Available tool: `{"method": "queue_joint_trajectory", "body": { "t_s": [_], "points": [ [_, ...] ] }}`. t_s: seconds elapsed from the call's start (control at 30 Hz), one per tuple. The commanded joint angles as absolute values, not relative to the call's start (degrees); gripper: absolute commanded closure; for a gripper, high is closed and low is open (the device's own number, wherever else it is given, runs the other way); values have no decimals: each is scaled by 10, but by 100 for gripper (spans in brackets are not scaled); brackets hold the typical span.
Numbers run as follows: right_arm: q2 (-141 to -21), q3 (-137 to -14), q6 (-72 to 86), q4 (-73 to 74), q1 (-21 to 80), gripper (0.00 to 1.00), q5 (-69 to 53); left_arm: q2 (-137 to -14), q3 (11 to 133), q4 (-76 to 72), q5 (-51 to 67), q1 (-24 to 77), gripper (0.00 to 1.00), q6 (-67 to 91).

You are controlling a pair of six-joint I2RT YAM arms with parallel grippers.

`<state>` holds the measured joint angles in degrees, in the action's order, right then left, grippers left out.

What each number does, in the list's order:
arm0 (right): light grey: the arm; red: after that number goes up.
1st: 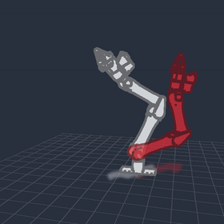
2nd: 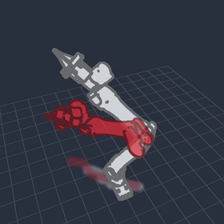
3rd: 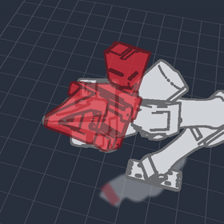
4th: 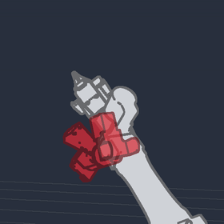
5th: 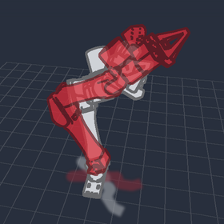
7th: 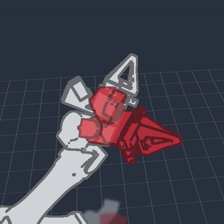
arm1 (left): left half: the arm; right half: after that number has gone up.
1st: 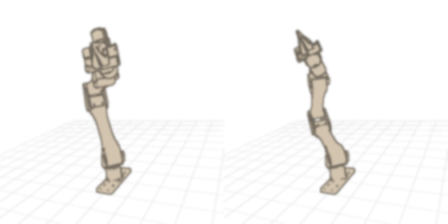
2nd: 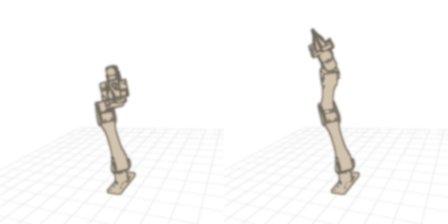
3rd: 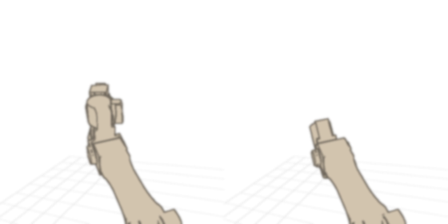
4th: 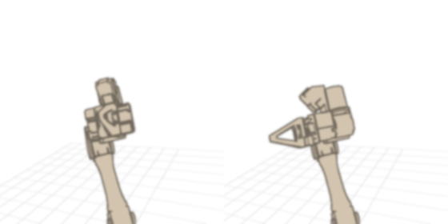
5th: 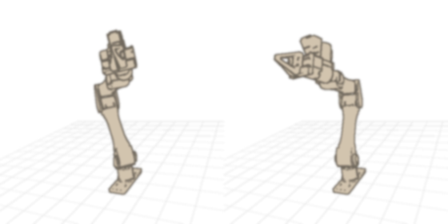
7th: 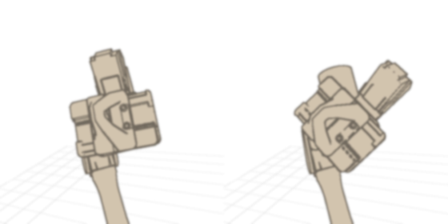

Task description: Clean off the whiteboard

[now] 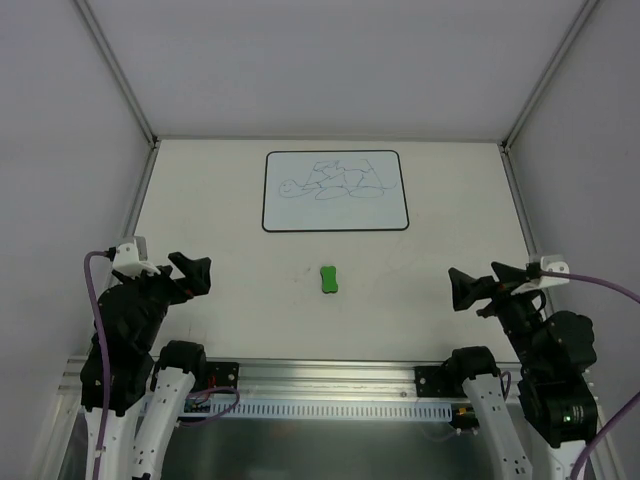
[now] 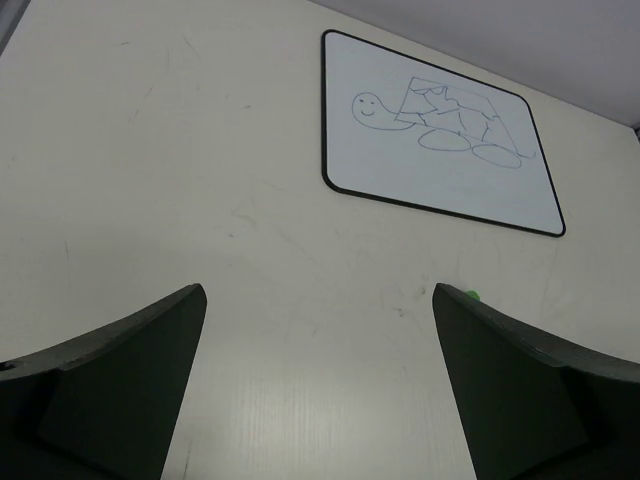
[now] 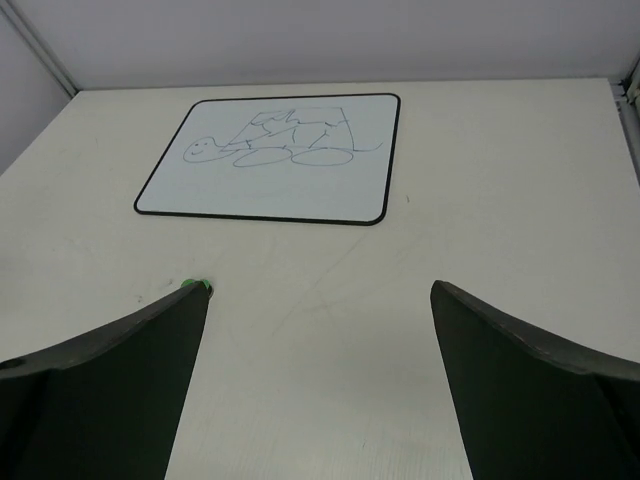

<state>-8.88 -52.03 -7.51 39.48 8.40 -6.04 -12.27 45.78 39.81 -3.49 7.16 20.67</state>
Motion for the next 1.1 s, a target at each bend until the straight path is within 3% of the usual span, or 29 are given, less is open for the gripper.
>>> {"method": "queue_joint_trajectory", "body": {
  "t_s": [0.0, 0.17, 0.4, 0.63, 0.77, 1.07],
  "points": [
    [-123, -507, -50, 361, 86, 1, -88, -133, 442, 388, -25, 75, 1, 220],
    [-182, -497, -49, 324, 86, 1, -161, -151, 430, 388, -5, 75, 1, 228],
    [-358, -525, -21, 265, 90, 1, -242, -189, 423, 388, 22, 75, 1, 235],
    [-582, -608, -19, 250, 143, 1, -86, -191, 403, 380, 32, 75, 1, 243],
    [-756, -675, -2, 250, 146, 1, -65, -194, 399, 377, 41, 75, 1, 242],
    [-1007, -805, 25, 245, 126, 1, 13, -184, 392, 373, 55, 75, 1, 246]
  ]
}}
